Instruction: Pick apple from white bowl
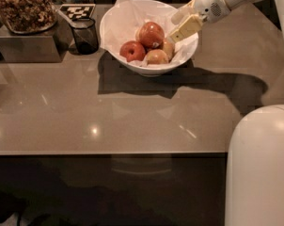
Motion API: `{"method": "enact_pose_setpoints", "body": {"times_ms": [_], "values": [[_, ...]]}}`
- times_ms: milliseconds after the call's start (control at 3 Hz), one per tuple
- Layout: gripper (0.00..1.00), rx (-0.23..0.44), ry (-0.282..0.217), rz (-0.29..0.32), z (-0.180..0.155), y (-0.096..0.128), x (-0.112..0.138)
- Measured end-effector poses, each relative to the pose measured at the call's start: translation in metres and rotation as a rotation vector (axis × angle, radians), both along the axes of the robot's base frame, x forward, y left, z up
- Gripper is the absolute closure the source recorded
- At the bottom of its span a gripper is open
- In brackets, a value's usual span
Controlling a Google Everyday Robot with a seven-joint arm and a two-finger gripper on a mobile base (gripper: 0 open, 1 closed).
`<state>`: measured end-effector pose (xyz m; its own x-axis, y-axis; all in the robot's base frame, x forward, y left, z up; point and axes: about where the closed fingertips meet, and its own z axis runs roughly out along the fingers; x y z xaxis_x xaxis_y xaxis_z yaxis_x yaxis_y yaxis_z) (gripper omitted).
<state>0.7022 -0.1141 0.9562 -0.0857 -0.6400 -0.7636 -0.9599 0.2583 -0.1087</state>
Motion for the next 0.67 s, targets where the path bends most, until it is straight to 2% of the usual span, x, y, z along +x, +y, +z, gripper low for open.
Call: {"method": "enact_pose_setpoints", "body": {"times_ms": [333,667], "values": [[0.19,0.007,0.052,0.048,-0.022,0.020,0.008],[0.18,0.017,0.082,0.075,-0.035,0.033,0.014]]}}
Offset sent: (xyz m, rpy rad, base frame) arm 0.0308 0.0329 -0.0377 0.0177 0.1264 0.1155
